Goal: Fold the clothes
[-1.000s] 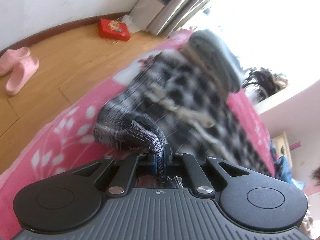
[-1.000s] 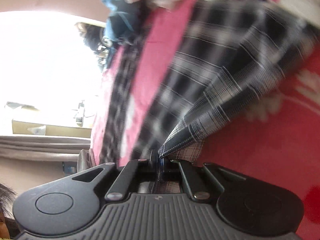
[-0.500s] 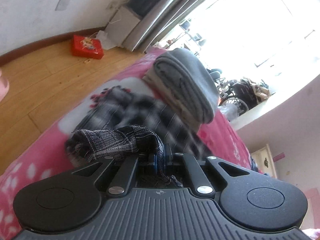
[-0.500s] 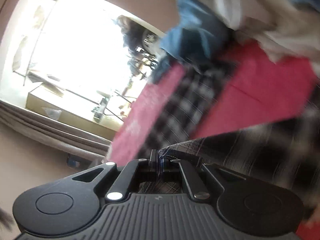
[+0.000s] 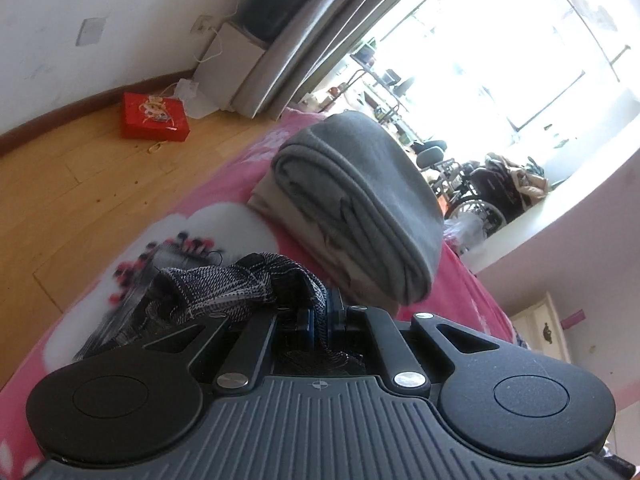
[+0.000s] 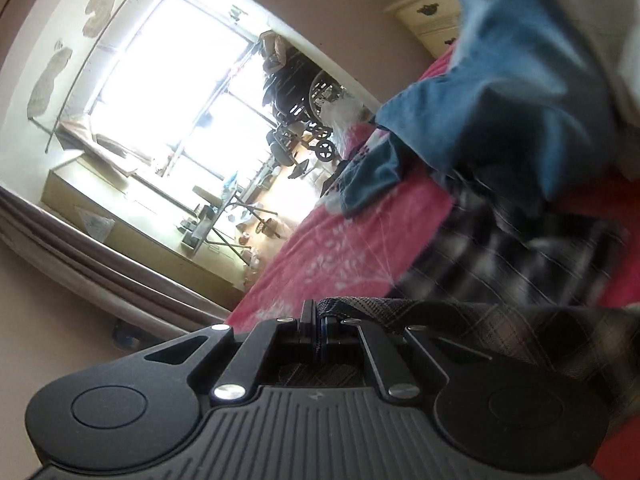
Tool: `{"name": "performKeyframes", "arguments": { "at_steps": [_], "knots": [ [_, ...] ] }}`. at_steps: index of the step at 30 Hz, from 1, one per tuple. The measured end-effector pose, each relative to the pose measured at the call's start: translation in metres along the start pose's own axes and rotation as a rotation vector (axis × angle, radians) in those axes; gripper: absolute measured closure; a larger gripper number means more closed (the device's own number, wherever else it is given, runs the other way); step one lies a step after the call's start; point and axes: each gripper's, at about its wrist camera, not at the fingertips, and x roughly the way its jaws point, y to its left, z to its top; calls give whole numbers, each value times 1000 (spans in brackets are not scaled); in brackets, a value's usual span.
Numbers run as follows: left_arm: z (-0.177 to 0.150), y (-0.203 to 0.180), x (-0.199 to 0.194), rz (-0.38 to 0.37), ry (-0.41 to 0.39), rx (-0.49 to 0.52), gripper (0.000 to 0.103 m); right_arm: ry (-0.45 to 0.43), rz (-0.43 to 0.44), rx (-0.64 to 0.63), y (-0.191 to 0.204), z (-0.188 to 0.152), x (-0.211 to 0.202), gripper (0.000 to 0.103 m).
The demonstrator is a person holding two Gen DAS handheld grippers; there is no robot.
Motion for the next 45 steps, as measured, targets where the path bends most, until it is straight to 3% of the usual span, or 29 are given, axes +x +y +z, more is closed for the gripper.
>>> {"name": "performKeyframes", "arguments": {
  "at_steps": [9,14,17,20,22,23,25,27,29,33,37,40,45],
  "knots": [
    [7,-1,67,96,54,92,99,62,-150,-81,-7,4,110,100],
    [14,1,63,40,17,48,96,72,-137,-68,-10,7,134,100],
    [23,12,75,31,73,-47,91,131,-131,8,-23,9,153,97],
    [32,30,85,-13,120,-178,80,259,-167,177,-53,5,181,75],
    [37,41,87,-56,139,-279,76,283,-173,220,-61,1,185,69],
    [38,46,86,-80,142,-332,71,279,-165,219,-60,1,184,66],
    [42,55,85,-153,155,-430,58,292,-148,193,-52,3,179,47],
    [44,62,83,-216,178,-501,45,321,-157,157,-43,6,174,42],
    [47,67,75,-255,180,-543,44,343,-178,131,-36,10,169,37],
    [56,70,56,-270,173,-518,36,362,-199,76,-23,18,157,33],
    [71,75,29,-247,108,-442,25,342,-191,74,-19,26,140,30],
    [73,79,8,-207,73,-405,24,307,-186,86,-15,29,125,30],
    [39,72,-30,-159,88,-261,24,290,-53,115,0,14,85,30]
  ]
}}
